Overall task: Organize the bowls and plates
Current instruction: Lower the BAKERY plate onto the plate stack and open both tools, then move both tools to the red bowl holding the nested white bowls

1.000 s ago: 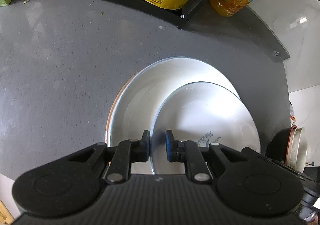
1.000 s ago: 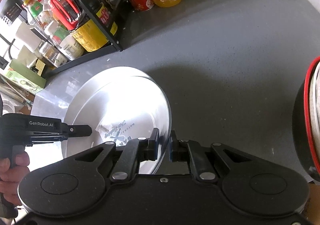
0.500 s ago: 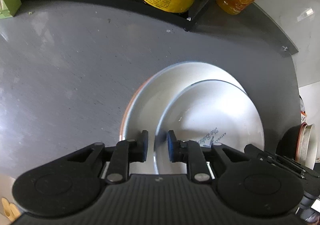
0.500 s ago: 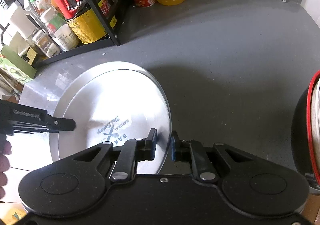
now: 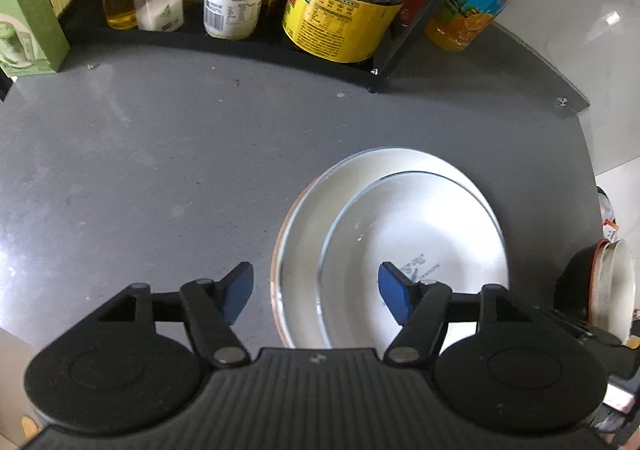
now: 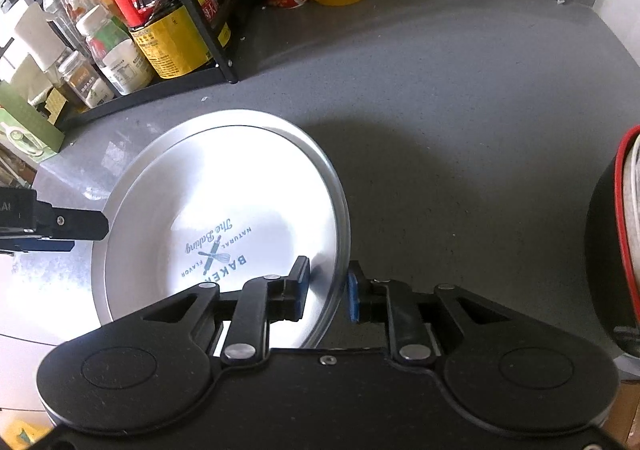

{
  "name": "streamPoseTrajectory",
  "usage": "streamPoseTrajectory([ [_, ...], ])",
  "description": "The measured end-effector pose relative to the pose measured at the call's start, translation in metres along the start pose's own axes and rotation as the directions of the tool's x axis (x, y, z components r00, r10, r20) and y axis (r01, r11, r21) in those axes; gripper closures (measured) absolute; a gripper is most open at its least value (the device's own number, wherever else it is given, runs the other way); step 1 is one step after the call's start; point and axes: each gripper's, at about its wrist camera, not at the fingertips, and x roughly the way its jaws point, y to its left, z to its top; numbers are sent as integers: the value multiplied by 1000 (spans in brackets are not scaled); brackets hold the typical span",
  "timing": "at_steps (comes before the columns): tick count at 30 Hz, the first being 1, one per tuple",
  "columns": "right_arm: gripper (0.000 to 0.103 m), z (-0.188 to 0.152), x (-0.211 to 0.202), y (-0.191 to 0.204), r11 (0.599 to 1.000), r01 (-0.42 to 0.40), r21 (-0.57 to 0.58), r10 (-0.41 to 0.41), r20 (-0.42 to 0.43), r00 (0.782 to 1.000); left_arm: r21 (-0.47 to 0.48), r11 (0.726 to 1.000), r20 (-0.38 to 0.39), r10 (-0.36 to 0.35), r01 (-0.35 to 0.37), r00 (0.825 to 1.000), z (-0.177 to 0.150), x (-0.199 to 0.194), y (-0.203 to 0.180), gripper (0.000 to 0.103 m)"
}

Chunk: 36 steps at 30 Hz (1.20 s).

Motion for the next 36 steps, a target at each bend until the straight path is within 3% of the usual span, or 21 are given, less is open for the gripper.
streamPoseTrajectory([
  [6,75,-18,-4,-3,998,-6,61,2,57,998,84,993,7,83,-84,996,-15,19,3,34],
  [12,71,-30,-10,-3,996,-5,91,-2,86,996,47,999,33,22,-24,999,-23,30,15,31],
  [22,71,-38,-12,2,994,-21,105,12,87,996,55,998,59,18,-21,998,-30,29,16,31],
  [33,69,-39,-23,4,998,-35,55,29,94,995,64,992,91,106,-112,990,-34,16,9,32],
  [36,56,-43,-46,0,996,-72,43,67,113,991,38,988,95,146,-150,985,-38,-3,4,31],
])
